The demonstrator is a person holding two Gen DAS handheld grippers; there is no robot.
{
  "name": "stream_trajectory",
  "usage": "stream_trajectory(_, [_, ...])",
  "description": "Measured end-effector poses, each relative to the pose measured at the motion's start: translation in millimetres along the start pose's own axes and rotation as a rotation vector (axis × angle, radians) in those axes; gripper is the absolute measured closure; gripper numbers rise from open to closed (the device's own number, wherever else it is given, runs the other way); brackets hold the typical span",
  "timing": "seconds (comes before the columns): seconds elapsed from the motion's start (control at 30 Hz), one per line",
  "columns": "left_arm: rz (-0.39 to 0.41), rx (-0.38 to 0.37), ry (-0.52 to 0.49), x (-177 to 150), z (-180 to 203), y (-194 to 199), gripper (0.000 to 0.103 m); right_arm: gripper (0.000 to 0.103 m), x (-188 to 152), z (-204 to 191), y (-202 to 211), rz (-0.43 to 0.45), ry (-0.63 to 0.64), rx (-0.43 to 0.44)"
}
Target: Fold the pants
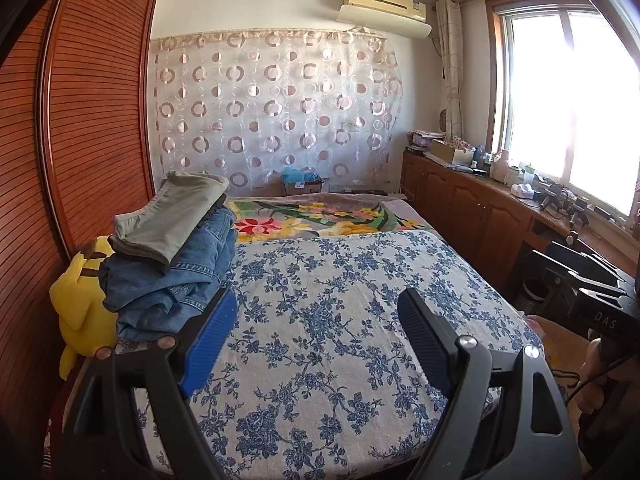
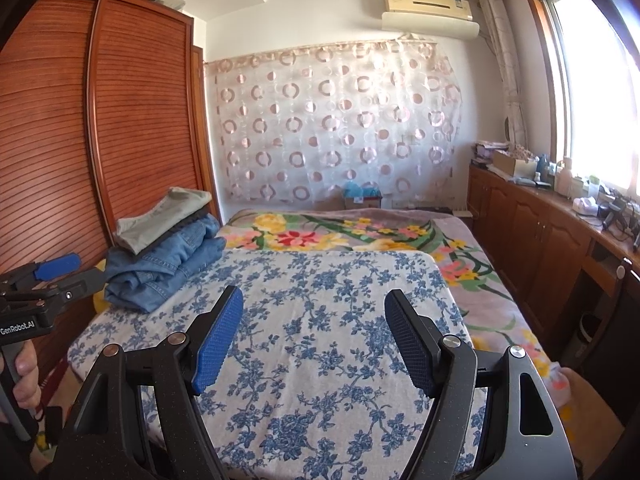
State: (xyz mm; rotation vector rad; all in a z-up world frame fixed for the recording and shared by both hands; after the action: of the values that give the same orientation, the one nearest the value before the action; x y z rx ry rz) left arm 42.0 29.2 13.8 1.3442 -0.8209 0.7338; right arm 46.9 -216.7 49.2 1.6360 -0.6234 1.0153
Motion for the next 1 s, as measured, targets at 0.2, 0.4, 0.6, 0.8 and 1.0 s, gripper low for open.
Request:
stream_trajectory(0.2, [-0.003, -0.003, 0.000, -1.0, -0.8, -0.4, 0.020, 0.028, -0.6, -0.9, -2.4, -0.001, 0.000, 0.003])
stream_trajectory(0.4, [-0.002, -0.001, 0.001, -0.6, -0.5, -0.1, 0.020, 0.028, -0.5, -1.1, -2.4, -0.001, 0.001, 0.003])
stream_trajectory(0.6, [-0.002, -0.002, 0.000, -0.6, -0.5, 0.0, 0.020, 0.028, -0.6, -1.5, -2.4, -0.001, 0.000, 0.004])
stream_trajectory(0.8, [-0.001, -0.001, 0.000, -0.3, -0.2, 0.2, 0.020, 0.028, -0.8, -1.7, -2.9, 0.000, 0.001, 0.003])
stream_trajectory(1.0, [-0.001, -0.002, -0.001, -0.3, -0.1, 0.2, 0.020, 0.028, -0.9, -1.9, -2.4, -0.001, 0.001, 0.004])
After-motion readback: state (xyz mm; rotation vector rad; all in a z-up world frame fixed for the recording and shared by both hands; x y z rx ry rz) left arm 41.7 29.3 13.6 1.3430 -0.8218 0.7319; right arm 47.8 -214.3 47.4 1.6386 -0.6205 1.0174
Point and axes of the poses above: each gripper's, at about its wrist camera, not at the fingertips, and y roughly against the way its jaws point, z to its right, x to its top, the point moved 1 cm from there along -y, roughly the way its jaws point, and after that the axes turned 6 degrees about -z, right-handed, at the moved point
